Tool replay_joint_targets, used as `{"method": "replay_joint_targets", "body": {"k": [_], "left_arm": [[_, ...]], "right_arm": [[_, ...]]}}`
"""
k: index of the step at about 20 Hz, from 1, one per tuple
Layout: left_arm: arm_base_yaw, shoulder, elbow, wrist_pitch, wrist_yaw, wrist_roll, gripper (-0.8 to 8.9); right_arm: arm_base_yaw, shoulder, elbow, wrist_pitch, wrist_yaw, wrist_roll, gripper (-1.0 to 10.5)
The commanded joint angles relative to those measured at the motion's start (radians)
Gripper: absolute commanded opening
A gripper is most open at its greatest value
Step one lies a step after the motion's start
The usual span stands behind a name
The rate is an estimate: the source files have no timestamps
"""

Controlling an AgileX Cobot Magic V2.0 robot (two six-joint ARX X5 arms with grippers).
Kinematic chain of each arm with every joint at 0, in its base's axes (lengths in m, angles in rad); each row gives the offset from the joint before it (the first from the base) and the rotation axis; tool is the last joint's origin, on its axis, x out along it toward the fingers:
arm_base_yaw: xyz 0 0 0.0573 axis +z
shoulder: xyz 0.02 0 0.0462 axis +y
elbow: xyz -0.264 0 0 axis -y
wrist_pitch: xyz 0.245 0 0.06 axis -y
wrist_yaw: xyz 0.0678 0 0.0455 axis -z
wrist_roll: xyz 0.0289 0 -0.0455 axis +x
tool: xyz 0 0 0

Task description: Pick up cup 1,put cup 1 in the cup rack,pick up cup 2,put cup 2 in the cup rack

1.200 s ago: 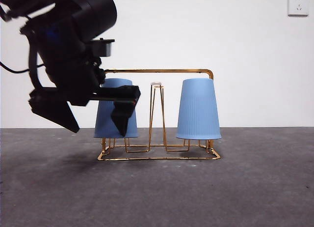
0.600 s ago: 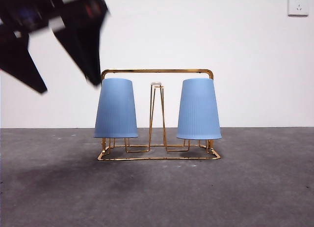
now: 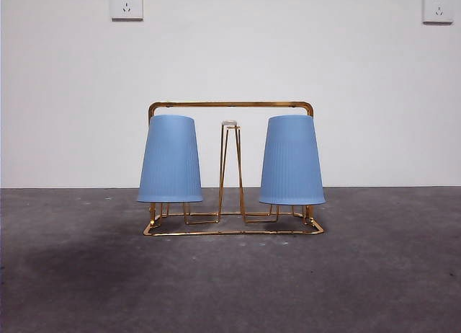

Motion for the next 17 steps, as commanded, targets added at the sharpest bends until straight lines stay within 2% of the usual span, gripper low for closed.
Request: {"method": "replay_joint_targets", "body": {"k": [1, 14, 17], "left_arm": [[-0.003, -0.022, 0.002, 0.003, 0.003, -0.009, -0.04], [-0.003, -0.006, 0.002, 0.009, 0.003, -0.009, -0.04], [-0.002, -0.006, 0.006, 0.026, -0.031, 0.013, -0.03]], "right_arm": [[0.000, 0.001, 0.001, 0.004, -0.005, 0.000, -0.1], [0.000, 0.001, 0.001, -0.027, 0.157, -0.001, 0.0], [0.000, 0.001, 0.001, -0.027, 0.185, -0.001, 0.0]]}}
